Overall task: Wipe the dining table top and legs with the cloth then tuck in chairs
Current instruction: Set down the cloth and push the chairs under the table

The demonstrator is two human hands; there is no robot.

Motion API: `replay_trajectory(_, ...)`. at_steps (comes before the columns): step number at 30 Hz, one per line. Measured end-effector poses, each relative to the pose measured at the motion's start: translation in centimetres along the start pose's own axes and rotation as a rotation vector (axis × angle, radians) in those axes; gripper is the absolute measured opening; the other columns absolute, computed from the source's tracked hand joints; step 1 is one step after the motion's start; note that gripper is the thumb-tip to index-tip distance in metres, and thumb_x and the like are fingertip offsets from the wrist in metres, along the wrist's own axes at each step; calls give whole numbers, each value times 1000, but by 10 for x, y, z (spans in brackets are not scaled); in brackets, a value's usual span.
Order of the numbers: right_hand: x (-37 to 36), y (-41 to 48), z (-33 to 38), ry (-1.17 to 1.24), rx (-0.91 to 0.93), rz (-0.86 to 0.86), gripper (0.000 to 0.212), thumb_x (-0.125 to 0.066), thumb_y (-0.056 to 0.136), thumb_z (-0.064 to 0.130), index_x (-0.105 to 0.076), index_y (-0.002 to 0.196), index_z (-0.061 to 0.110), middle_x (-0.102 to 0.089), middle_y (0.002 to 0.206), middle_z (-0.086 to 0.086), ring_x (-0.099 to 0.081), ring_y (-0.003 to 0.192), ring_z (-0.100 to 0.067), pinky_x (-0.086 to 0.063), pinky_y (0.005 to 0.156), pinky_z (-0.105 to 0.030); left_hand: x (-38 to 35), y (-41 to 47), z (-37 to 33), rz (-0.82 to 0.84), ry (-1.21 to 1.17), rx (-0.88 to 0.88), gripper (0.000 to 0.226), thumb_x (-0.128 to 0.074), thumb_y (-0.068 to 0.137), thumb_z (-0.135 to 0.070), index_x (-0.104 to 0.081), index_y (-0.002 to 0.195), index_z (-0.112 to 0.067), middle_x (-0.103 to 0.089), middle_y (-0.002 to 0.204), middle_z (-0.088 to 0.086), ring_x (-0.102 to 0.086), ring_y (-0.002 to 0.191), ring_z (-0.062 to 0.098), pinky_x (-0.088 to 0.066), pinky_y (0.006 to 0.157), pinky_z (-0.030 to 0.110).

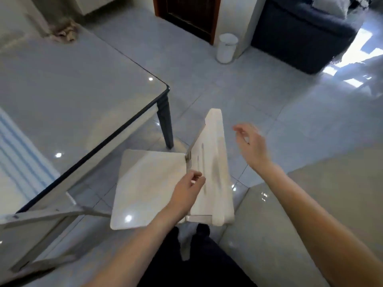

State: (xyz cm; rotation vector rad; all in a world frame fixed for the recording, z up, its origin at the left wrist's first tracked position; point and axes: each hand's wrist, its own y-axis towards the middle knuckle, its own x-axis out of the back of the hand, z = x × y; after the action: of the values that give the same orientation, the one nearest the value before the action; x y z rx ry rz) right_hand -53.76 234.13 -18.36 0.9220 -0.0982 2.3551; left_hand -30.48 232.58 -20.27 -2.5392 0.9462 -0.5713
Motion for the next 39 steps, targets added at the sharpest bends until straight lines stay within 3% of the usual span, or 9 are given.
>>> replay_trajectory(3,-11,48,-9,-230,212,224,29,-50,87,18,-66,109,10,-62,116,-5,-56,109,-27,-39,93,-29,-38,6,-15,4,3,66,47,-50,85,-51,-50,122,-22,-52,121,-5,-52,111,13,-40,95,30)
replay_trajectory(5,-19,73,-14,-301,275,367,27,-53,88,17,-64,113,10,-60,119,-6,-54,112,-28,-39,94,-31,-57,9,-26,-15,-45,116,55,-50,78,-59,-46,119,-24,-47,119,-5,-50,113,16,-40,97,33)
replay_trajectory(9,-36,106,-13,-193,273,369,16,-56,87,15,-61,101,8,-56,102,-4,-57,91,-25,-44,80,-33,-82,23,-42,-178,-1,178,57,-61,82,-44,-40,126,-15,-49,120,2,-49,112,23,-40,99,38)
replay_trajectory(14,-70,130,-5,-332,199,563,28,-55,87,16,-66,110,5,-64,114,-13,-59,106,-30,-46,90,-33,-104,31,-41,-317,200,186,66,-64,74,-28,-37,132,-9,-52,128,8,-51,117,28,-42,99,34)
replay_trajectory(19,-91,137,0,-356,-12,491,22,-49,79,4,-71,84,5,-70,95,-12,-63,91,-30,-41,67,-25,-98,33,-34,-302,341,136,77,-56,76,-20,-23,145,-13,-52,134,10,-53,118,29,-43,99,33)
replay_trajectory(28,-94,130,2,-254,-72,336,23,-48,75,2,-70,81,2,-70,88,-17,-62,90,-34,-44,69,-32,-68,29,-32,-209,449,71,76,-59,76,-26,-25,142,-14,-61,115,6,-60,102,30,-45,83,30)
replay_trajectory(32,-100,122,11,-269,-88,321,17,-49,79,0,-66,77,-2,-67,83,-22,-63,87,-36,-35,60,-30,-39,25,-18,-181,474,33,81,-62,73,-26,-26,144,-17,-64,109,7,-62,98,29,-41,75,25)
replay_trajectory(35,-107,109,25,-287,-87,289,21,-49,75,3,-66,81,-8,-66,86,-29,-62,85,-42,-46,64,-40,-13,19,-3,-148,485,21,84,-63,70,-28,-26,146,-23,-64,111,8,-61,98,28,-43,75,26)
replay_trajectory(39,-118,87,47,-301,-152,318,25,-47,76,10,-68,81,-3,-68,82,-23,-63,81,-38,-45,64,-34,23,5,17,-136,461,7,81,-59,60,-34,-36,138,-34,-65,104,1,-60,88,21,-36,64,20)
